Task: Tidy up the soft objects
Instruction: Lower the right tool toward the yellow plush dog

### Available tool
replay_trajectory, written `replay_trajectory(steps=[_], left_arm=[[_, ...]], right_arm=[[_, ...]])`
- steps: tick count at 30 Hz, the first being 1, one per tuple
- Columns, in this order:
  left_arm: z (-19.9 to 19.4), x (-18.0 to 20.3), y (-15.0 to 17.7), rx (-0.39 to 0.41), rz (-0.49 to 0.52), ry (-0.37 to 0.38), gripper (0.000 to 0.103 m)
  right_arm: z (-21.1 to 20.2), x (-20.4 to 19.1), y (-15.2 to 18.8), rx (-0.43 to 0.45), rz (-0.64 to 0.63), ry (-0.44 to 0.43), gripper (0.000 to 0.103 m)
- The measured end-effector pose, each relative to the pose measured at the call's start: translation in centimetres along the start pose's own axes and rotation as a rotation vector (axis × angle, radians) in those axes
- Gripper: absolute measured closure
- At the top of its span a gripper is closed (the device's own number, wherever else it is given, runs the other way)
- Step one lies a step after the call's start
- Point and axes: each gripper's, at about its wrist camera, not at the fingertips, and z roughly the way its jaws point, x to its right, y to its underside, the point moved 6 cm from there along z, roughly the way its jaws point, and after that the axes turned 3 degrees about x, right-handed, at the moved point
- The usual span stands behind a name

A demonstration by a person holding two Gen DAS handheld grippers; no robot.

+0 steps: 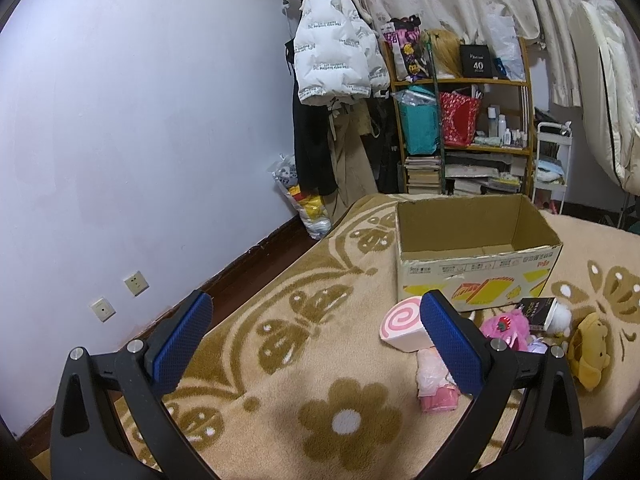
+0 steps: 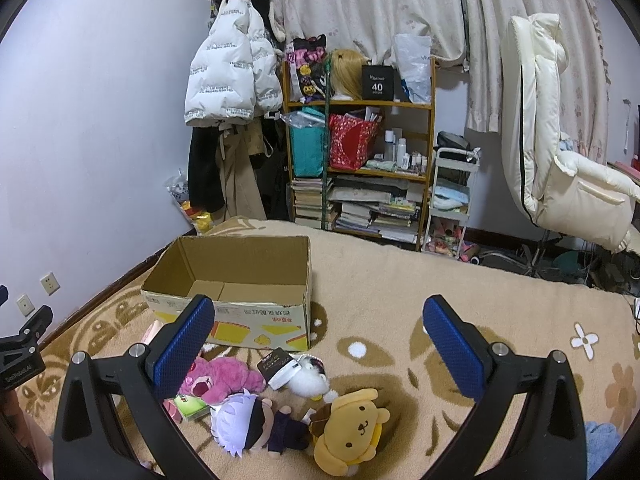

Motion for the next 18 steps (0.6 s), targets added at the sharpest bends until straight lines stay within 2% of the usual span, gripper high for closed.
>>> replay_trajectory(steps=[4,10,14,18], left_arm=[[0.5,0.2,0.2,-0.028,0.005,-0.003,0.001],[1.7,1.0,0.2,-0.081,0.037,-0.003,0.001],[2.0,1.6,-0.3,-0.088,0.041,0.029,0.001],[3.6,2.2,-0.5,-0.131,0.028,0.055,0.001]], right_arm=[[0.8,-0.7,1.0,-0.032,-0.008,-0.004,0.0],[1.6,-0.7,0.7,-0.095,-0.012,-0.004,0.0],[2.5,-0.5,0.8,-0.129,-0.004,0.0,0.0],[4.1,-0.3,0.8,-0.157,0.003,0.001,0.0]])
